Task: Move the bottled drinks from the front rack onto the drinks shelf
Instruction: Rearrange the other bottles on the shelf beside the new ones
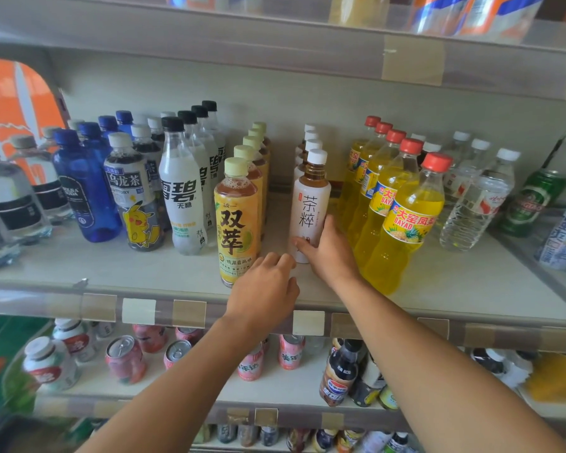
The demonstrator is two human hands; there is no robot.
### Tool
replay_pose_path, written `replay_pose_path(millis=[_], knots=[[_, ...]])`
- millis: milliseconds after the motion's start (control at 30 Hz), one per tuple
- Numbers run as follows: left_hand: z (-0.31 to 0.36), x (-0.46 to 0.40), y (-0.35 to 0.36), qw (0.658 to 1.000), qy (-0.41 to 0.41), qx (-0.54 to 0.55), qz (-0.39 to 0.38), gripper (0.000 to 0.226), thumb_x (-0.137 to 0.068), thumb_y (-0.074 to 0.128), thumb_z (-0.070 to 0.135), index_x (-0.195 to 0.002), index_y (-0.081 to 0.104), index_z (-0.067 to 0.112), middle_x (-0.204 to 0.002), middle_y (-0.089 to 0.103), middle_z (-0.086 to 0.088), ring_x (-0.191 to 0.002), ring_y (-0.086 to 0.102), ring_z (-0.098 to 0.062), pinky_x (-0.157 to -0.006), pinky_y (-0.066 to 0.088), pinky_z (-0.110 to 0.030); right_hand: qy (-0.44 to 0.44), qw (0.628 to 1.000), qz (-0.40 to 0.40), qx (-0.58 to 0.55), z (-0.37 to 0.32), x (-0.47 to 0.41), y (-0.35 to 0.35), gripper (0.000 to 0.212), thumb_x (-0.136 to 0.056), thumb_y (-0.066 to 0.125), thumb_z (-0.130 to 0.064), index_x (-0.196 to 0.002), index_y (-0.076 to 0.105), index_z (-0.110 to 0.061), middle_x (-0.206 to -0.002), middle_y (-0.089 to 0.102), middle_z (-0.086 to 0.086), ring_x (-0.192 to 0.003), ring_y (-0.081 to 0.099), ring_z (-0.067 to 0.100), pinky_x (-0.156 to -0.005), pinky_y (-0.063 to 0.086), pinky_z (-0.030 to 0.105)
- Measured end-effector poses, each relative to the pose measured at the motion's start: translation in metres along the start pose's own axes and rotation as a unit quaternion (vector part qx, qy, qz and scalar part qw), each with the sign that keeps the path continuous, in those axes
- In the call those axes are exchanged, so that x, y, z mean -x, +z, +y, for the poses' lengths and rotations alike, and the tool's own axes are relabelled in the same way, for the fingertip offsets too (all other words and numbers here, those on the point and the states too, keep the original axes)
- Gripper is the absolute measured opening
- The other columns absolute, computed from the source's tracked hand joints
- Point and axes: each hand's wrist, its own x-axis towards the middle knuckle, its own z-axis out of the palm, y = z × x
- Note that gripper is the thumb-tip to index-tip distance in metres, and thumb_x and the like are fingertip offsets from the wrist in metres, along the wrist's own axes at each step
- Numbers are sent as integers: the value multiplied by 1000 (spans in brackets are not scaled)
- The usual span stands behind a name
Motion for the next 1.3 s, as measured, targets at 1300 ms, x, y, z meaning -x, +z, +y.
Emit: replay_pose_path(millis=[1300], knots=[[-8,79,-19,981,111,129,88,26,-88,52,25,-110,61,16,-99,66,0,-88,64,-26,-63,51,-34,-132,975,99,149,5,172,-25,32,-93,56,-26,-121,58,-10,-112,63,5,-105,58,23,-84,49,35]])
